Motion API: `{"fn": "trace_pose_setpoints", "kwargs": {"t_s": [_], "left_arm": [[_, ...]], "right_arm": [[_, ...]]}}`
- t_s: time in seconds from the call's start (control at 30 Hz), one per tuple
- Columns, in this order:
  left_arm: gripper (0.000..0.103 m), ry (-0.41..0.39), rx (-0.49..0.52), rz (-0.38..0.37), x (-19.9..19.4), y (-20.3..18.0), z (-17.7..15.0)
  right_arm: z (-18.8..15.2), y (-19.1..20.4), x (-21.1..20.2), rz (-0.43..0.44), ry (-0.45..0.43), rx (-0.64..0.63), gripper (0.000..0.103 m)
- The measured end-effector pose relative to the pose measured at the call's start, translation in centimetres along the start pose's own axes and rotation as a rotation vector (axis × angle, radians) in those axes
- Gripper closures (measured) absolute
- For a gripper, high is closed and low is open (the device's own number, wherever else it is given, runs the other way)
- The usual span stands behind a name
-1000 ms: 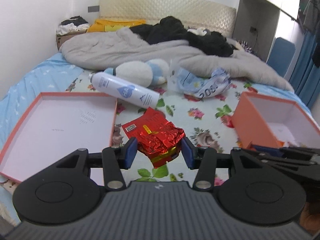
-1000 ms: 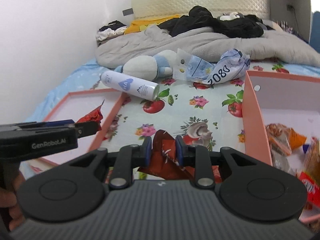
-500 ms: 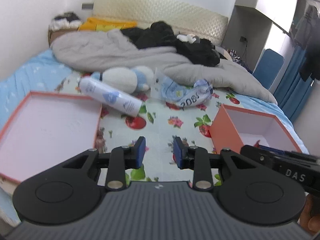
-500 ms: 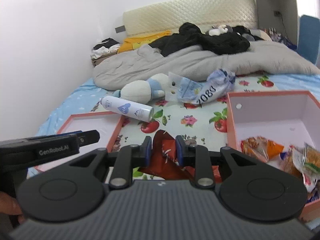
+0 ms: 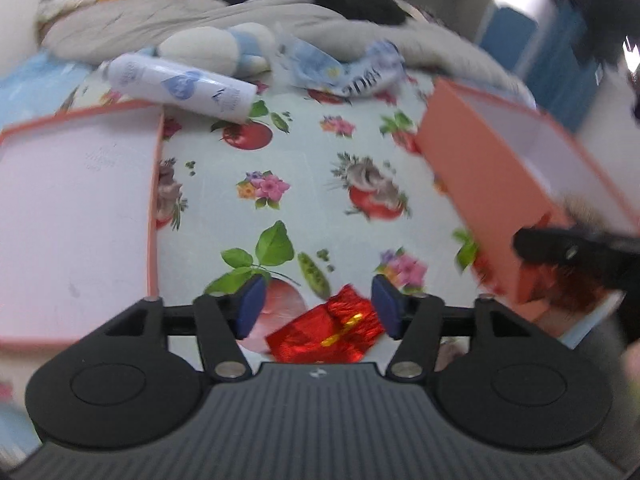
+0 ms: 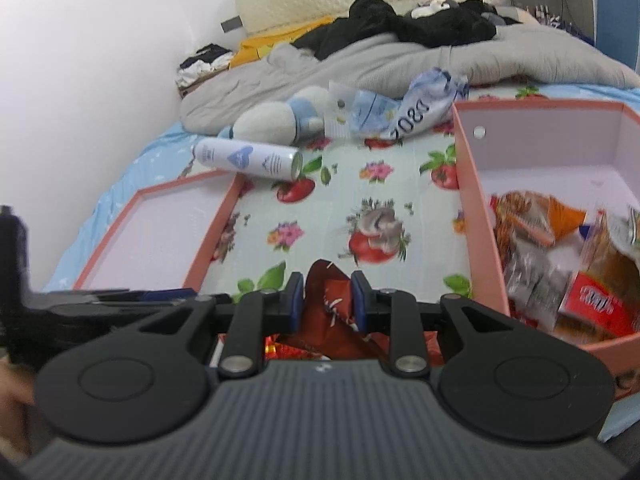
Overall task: Organize snacks
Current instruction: 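Lift the red foil packet with the left gripper while the right lifts the dark red packet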
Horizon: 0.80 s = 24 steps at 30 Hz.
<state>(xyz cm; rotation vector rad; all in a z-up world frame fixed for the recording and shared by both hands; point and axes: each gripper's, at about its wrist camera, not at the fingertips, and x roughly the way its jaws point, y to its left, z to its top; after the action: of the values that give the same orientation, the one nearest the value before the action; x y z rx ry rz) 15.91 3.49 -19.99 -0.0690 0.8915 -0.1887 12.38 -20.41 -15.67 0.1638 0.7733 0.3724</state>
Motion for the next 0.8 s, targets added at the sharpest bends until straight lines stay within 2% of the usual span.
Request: {"fn": "trace_pose_setpoints", "kwargs": {"t_s": [0.13, 0.3, 0.43, 0.57, 0.67, 0.73, 0.8], "left_arm": [[0.022, 0.034, 0.185, 0.004, 1.7, -1.1, -0.6], [0.021, 0.084, 0.276, -0.086, 4.0, -1.8, -0.6], [0.021, 0.118, 0.352, -0.093, 6.1, -2.8, -1.3], [0.022, 0.140, 0.371, -0.075, 7.9, -3.2, -1.7], [0.023, 0.134, 0.356, -0.093, 8.4, -3.3, -1.8], [0.031, 0.129, 0.317, -0.100, 8.6, -3.2, -1.7], [0.043, 0.125, 0.289, -0.085, 8.6, -3.6, -1.4]], "right_arm": [[-1.1, -0.7, -0.2, -0.002, 0.020, 0.038, 0.075], [-2.1, -1.2, -0.5, -0.020, 0.040, 0.055, 0.075], [-2.6, -1.5, -0.9, -0.030, 0.042, 0.067, 0.075], [-2.8, -2.0, -1.2, -0.035, 0.045, 0.083, 0.075], [-2.8, -2.3, -1.3, -0.039, 0.046, 0.089, 0.075], [-2.8, -2.5, -1.3, -0.040, 0.046, 0.092, 0.075], [-2.7, -2.6, -1.4, -0.042, 0.044, 0.092, 0.075]]}}
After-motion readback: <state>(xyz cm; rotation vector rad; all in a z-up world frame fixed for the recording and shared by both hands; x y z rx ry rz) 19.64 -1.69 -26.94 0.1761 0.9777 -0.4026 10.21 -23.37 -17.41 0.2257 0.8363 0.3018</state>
